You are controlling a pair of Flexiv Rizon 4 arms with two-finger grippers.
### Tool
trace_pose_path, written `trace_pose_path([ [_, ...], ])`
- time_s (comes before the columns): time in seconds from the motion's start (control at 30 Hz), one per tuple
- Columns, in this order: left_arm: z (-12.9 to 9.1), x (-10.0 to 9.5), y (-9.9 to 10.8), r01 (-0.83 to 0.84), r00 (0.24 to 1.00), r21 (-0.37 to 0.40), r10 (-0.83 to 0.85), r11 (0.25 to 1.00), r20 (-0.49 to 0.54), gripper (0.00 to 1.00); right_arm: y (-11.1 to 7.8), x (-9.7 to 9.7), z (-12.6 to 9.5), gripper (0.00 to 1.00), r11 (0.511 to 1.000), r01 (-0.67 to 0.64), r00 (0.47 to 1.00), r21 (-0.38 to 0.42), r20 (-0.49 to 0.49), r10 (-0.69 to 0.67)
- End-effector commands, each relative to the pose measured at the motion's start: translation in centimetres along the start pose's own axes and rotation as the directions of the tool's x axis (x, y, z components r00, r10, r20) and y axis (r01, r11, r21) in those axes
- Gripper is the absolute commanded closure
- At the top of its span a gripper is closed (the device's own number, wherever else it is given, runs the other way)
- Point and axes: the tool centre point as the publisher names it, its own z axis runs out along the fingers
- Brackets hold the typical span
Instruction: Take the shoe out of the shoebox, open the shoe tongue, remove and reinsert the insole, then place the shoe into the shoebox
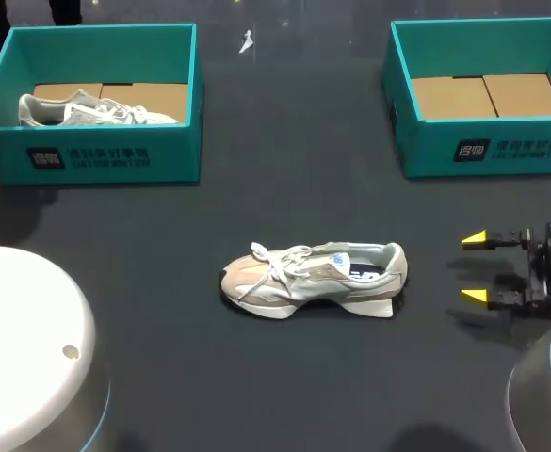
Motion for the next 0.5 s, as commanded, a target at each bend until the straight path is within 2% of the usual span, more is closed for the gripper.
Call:
trace_pose_path([
  [0.03,-0.1,0.0,-0.1,-0.001,1.0,0.0,0.001,1.0,-0.003,0.0,0.1,0.1,-0.1,0.0,1.0,0.0,1.0,0.003,0.001,0.0],
  [0.2,-0.1,0.0,-0.1,-0.001,1.0,0.0,0.001,1.0,-0.003,0.0,0.1,0.1,-0.1,0.0,1.0,0.0,1.0,0.003,0.001,0.0],
  [0.5,-0.1,0.0,-0.1,-0.001,1.0,0.0,0.001,1.0,-0.003,0.0,0.2,0.8,2.0,0.0,1.0,0.018,0.999,-0.024,-0.026,-0.018],
])
